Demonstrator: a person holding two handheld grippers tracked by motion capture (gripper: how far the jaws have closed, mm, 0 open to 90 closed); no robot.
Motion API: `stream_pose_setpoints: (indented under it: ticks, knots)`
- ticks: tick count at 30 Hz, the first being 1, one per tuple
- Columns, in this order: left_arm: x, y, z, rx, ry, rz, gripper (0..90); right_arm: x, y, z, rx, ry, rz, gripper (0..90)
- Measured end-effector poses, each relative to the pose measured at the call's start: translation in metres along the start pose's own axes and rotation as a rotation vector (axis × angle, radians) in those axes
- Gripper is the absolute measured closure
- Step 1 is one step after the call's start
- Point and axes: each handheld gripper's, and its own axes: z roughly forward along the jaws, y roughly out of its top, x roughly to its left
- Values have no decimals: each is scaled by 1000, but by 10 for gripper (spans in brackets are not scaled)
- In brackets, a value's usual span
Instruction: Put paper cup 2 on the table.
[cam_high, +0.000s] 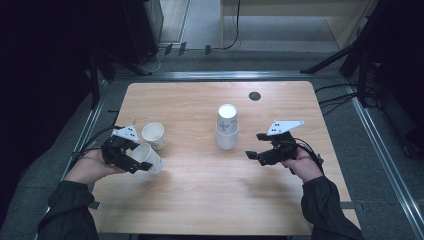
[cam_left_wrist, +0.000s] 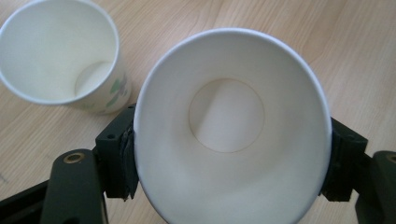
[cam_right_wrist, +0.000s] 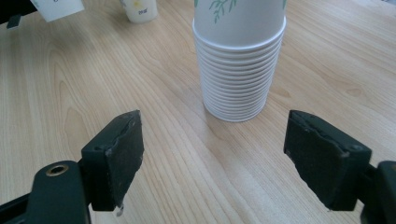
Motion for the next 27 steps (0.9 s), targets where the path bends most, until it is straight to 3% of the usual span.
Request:
stream_pose_setpoints:
  ticks: [7, 14, 16, 27]
  knots:
    - [5, -6, 8, 49, 42, -2, 245, 0, 0, 3, 14, 2, -7, 204]
    - [6, -7, 19, 101, 62, 26, 240, -1, -1, 2, 16, -3, 0, 204]
    - [6, -7, 21, 110, 53, 26, 239, 0, -1, 2, 18, -4, -2, 204]
    - [7, -7, 34, 147, 92, 31, 233, -1, -2, 3, 25, -7, -1, 204]
